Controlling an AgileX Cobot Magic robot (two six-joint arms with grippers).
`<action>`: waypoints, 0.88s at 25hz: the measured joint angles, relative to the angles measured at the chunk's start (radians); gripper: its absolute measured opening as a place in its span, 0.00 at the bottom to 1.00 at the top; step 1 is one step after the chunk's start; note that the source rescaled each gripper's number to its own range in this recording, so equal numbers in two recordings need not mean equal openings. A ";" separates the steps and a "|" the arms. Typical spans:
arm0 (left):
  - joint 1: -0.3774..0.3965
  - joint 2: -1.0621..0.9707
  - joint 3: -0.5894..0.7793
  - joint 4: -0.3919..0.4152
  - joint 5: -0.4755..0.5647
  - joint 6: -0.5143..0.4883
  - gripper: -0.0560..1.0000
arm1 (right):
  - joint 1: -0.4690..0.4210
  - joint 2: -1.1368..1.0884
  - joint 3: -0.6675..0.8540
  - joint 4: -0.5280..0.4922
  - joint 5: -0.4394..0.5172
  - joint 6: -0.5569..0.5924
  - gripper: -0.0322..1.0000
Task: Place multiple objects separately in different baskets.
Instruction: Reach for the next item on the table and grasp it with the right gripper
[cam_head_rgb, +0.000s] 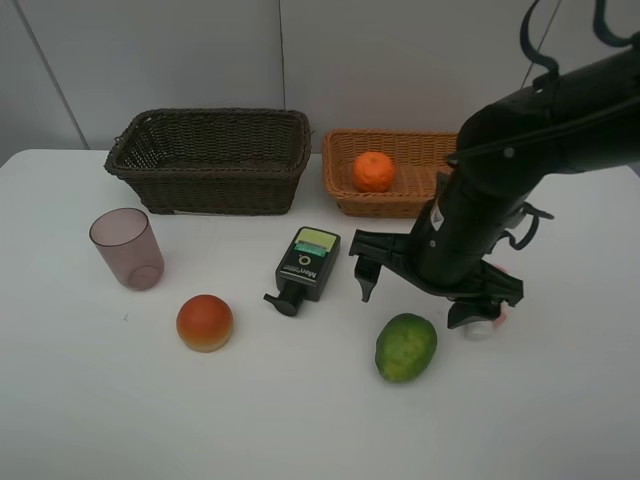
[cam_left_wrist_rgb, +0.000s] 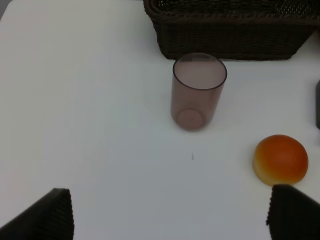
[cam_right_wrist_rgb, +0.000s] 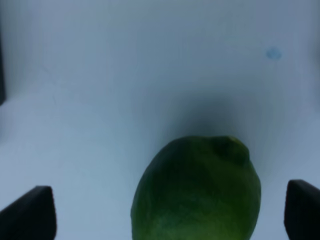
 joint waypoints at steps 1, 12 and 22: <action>0.000 0.000 0.000 0.000 0.000 0.000 1.00 | 0.000 0.000 0.001 0.000 0.002 0.010 1.00; 0.000 0.000 0.000 0.000 0.000 0.000 1.00 | 0.000 0.115 0.004 0.005 0.019 0.027 1.00; 0.000 0.000 0.000 0.000 0.000 0.000 1.00 | 0.000 0.147 0.004 0.022 -0.011 0.027 1.00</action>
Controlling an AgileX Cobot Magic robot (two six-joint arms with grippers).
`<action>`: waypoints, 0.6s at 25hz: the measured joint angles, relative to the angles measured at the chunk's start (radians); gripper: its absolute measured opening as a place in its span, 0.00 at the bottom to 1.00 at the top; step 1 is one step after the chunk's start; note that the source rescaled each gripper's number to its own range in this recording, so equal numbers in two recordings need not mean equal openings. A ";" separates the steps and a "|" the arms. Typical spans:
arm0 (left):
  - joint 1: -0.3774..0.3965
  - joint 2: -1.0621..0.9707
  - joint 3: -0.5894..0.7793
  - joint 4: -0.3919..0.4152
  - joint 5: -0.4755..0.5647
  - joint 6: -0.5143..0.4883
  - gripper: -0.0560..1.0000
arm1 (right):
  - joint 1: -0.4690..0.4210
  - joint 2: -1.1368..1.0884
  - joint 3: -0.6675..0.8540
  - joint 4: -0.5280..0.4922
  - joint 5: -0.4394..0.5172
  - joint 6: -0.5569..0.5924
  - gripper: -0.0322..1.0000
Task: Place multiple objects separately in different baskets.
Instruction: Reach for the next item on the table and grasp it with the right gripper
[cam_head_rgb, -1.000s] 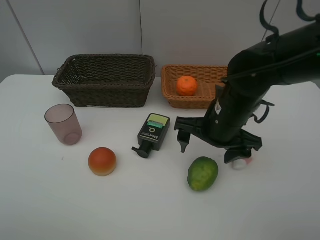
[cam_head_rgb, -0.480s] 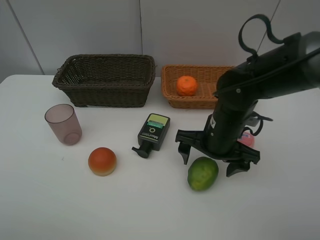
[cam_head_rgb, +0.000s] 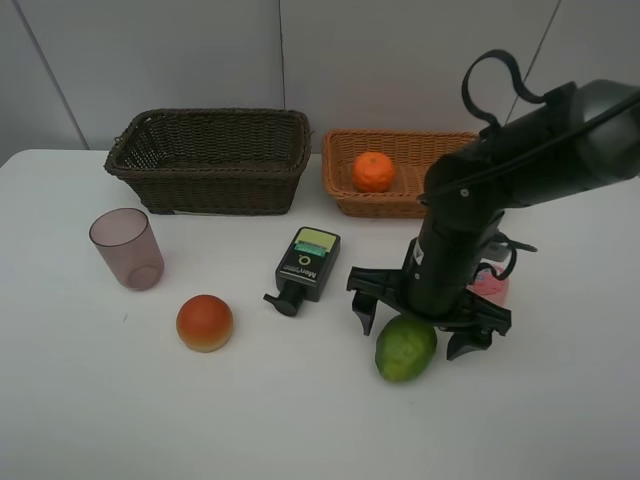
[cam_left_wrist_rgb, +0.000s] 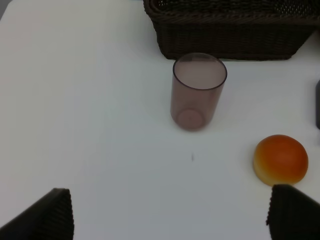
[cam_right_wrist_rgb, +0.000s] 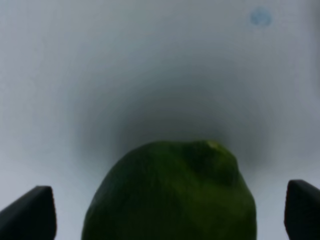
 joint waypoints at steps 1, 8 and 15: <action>0.000 0.000 0.000 0.000 0.000 0.000 1.00 | 0.000 0.007 0.000 0.010 -0.001 0.000 1.00; 0.000 0.000 0.000 0.000 0.000 0.000 1.00 | 0.000 0.024 0.000 0.025 -0.003 0.000 1.00; 0.000 0.000 0.000 0.000 0.000 0.000 1.00 | 0.000 0.030 0.000 0.032 -0.004 0.000 0.79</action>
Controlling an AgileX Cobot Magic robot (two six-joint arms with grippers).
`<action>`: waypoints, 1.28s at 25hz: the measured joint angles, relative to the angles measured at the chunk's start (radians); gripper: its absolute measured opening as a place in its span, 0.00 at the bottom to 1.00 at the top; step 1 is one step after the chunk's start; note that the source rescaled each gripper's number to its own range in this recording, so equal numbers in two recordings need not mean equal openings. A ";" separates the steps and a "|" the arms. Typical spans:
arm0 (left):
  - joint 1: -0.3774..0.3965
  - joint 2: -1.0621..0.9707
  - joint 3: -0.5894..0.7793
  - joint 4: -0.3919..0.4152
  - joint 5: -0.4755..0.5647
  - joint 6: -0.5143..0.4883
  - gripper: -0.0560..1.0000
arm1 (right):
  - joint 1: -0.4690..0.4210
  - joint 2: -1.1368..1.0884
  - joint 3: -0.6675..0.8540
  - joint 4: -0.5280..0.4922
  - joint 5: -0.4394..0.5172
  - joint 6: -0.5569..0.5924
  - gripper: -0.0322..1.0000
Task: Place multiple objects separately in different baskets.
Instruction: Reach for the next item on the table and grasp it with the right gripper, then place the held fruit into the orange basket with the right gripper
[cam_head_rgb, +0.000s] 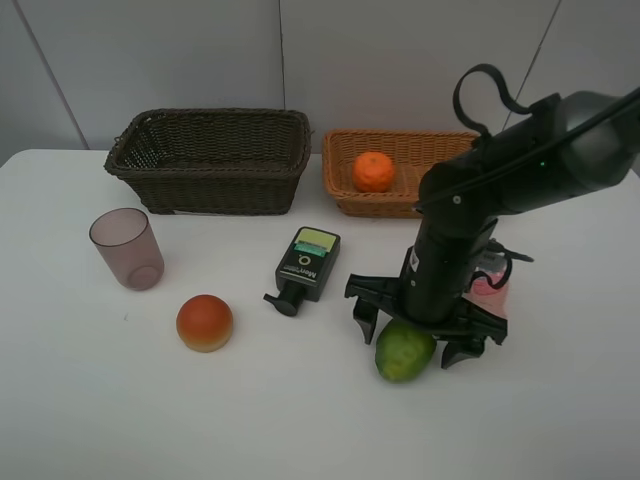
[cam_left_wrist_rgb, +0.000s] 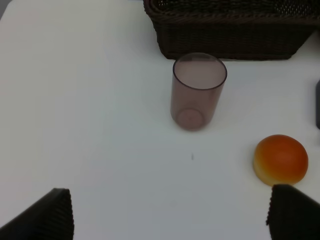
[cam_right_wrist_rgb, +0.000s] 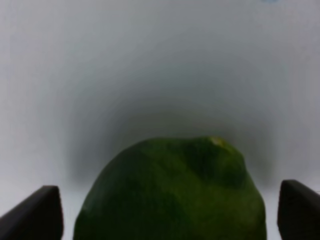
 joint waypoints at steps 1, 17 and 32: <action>0.000 0.000 0.000 0.000 0.000 0.000 1.00 | 0.000 0.000 0.000 0.001 0.000 0.000 0.67; 0.000 0.000 0.000 0.000 0.000 0.000 1.00 | 0.000 0.001 0.000 0.002 -0.003 0.000 0.34; 0.000 0.000 0.000 0.000 0.000 0.000 1.00 | 0.000 -0.007 -0.005 0.005 0.010 -0.062 0.34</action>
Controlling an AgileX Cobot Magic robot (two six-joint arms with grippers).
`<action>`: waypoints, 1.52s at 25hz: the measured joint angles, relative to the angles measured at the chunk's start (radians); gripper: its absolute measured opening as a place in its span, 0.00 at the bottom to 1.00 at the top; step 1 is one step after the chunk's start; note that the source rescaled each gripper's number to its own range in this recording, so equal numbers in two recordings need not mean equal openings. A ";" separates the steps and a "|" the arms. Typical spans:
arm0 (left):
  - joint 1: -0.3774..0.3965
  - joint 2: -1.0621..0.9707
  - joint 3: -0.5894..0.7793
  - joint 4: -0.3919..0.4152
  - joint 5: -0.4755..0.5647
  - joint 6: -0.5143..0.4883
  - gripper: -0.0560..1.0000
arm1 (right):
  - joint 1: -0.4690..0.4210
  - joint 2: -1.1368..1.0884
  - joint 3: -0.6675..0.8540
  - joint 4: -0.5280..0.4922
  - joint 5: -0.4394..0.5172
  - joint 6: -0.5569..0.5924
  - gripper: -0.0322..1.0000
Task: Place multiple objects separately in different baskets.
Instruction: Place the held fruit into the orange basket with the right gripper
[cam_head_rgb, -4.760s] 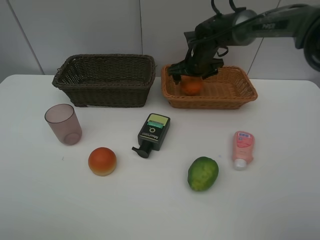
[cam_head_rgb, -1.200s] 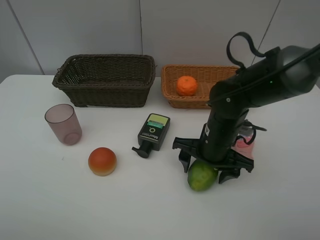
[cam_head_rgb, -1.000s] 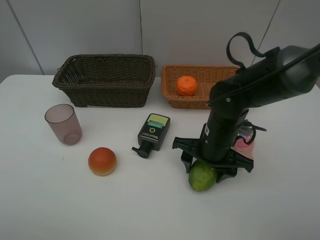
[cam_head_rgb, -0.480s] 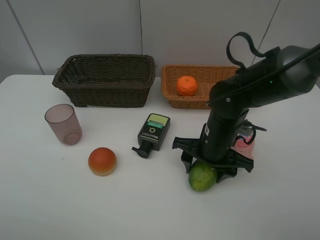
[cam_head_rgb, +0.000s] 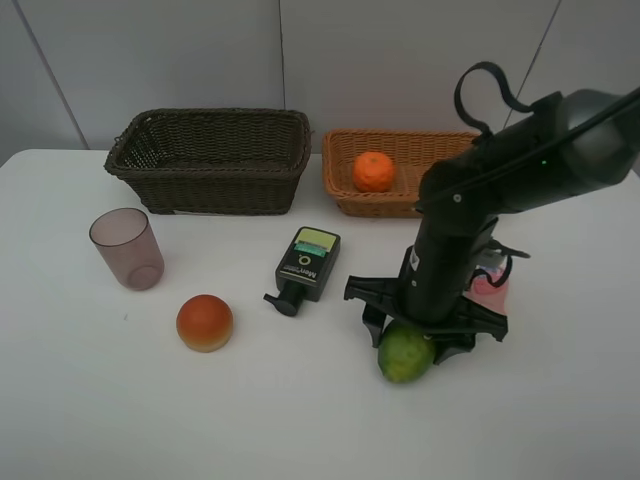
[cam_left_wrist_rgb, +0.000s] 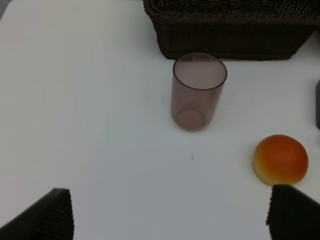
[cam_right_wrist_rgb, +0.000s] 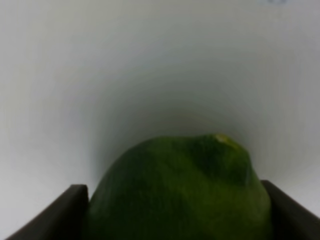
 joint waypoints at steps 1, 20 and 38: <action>0.000 0.000 0.000 0.000 0.000 0.000 1.00 | 0.000 -0.006 -0.012 0.000 0.022 -0.026 0.34; 0.000 0.000 0.000 0.000 0.000 0.000 1.00 | -0.040 0.008 -0.540 -0.142 0.340 -0.601 0.34; 0.000 0.000 0.000 0.000 0.000 0.000 1.00 | -0.195 0.145 -0.749 -0.391 0.131 -0.642 0.34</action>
